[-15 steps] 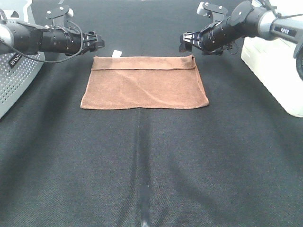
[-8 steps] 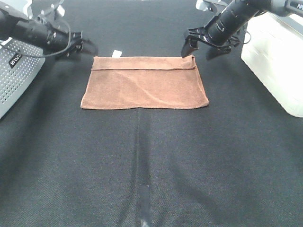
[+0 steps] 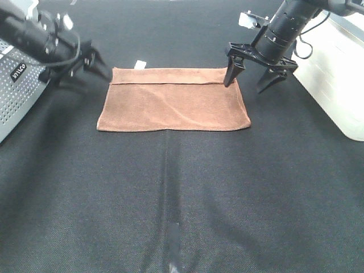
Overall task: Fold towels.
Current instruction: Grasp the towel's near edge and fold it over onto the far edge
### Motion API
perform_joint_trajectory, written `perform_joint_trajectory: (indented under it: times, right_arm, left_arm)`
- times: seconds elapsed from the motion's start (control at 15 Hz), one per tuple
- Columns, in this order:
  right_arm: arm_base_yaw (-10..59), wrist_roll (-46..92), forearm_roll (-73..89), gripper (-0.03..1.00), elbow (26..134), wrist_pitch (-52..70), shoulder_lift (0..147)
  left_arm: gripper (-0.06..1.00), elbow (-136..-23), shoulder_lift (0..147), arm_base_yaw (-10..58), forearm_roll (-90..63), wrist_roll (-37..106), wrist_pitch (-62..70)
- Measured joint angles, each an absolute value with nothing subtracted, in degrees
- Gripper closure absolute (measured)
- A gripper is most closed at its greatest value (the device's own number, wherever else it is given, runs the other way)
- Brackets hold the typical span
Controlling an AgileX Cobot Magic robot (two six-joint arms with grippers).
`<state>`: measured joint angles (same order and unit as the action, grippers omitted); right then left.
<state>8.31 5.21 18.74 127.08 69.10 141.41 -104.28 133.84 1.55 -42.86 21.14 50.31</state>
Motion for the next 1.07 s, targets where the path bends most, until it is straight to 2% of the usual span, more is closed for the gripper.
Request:
perform_joint_trajectory:
  times: [0.07, 0.27, 0.4, 0.8, 1.07]
  right_arm:
    - [8.31, 5.21, 18.74, 0.18, 127.08, 69.10, 141.41]
    - [8.31, 5.56, 18.56, 0.20, 114.36, 67.72, 134.87]
    - [8.31, 6.99, 20.17, 0.20, 107.83, 63.31, 131.78]
    - [8.31, 10.43, 23.15, 0.20, 103.99, 58.10, 133.04]
    - [8.31, 10.83, 23.20, 0.20, 103.99, 55.81, 135.79]
  left_arm:
    - [0.24, -104.28, 133.84, 1.55, -42.86, 21.14, 50.31]
    - [0.24, -90.99, 127.71, 1.89, -42.69, 21.08, 43.26]
    - [0.24, -87.89, 127.20, 1.89, -42.57, 20.91, 41.83]
    - [0.24, -87.09, 129.66, 7.16, -42.69, 18.96, 36.04]
    - [0.24, -87.09, 130.63, 7.28, -42.69, 17.13, 32.54]
